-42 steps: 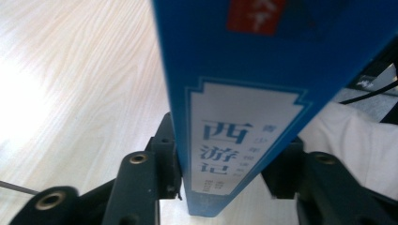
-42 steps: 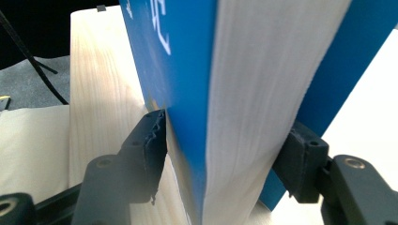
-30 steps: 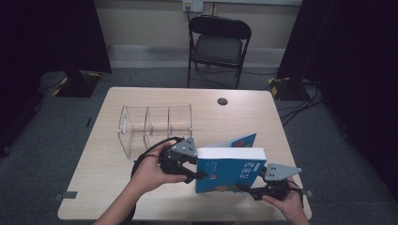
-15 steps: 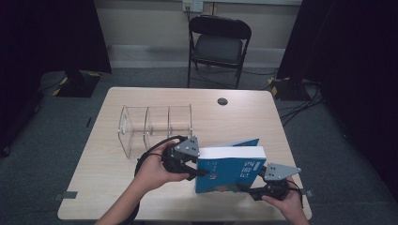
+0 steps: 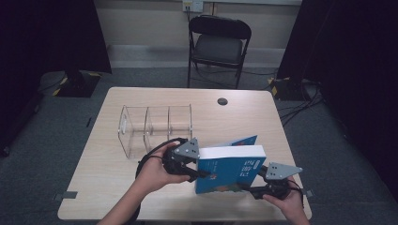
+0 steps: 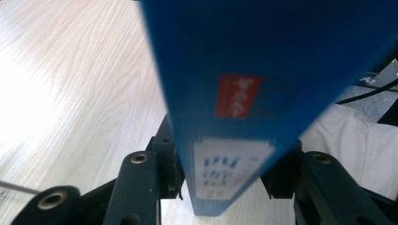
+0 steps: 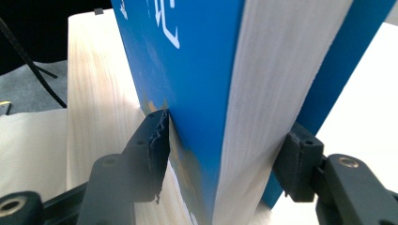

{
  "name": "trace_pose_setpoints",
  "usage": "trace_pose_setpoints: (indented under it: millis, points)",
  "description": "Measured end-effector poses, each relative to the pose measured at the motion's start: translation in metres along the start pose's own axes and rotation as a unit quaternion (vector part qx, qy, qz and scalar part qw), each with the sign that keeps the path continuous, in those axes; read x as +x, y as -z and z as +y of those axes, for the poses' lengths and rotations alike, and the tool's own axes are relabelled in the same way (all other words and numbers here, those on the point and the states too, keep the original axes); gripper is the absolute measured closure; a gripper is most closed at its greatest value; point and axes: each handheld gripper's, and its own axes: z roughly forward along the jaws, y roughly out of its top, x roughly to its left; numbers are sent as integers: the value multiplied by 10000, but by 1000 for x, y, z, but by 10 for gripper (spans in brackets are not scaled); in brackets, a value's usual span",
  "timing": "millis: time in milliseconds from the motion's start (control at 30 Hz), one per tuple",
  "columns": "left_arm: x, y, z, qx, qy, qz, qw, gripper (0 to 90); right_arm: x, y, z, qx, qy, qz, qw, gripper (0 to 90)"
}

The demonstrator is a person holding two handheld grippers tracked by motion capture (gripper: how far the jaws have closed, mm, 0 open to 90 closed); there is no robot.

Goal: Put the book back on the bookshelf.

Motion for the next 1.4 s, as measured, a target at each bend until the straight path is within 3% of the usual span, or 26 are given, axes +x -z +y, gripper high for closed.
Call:
trace_pose_setpoints:
  millis: [500,533,633,667,833,900,1200,1400]
  points:
    - [-4,-7,3,39,-95,45,9999,615,1,-1,0,18,21,-23,10000,407]
    - [-4,-9,2,-91,-110,26,9999,616,1,-1,0,12,15,-20,10000,406]
    - [-5,-9,4,-3,-61,-1,10000,613,1,-1,0,15,29,-22,10000,413]
    - [-5,-7,6,143,-84,3,9999,610,1,-1,0,16,29,-24,10000,415]
    - [-4,-8,6,-30,90,35,9999,557,1,-1,0,8,26,-18,10000,413]
    - [-4,-6,11,131,175,-22,9998,509,1,-1,0,7,16,-12,10000,414]
    - [-5,-12,25,672,237,63,9974,545,2,0,0,21,-8,-11,10000,416]
    - [-6,-12,30,845,230,72,9961,566,1,0,-1,-13,16,2,10000,416]
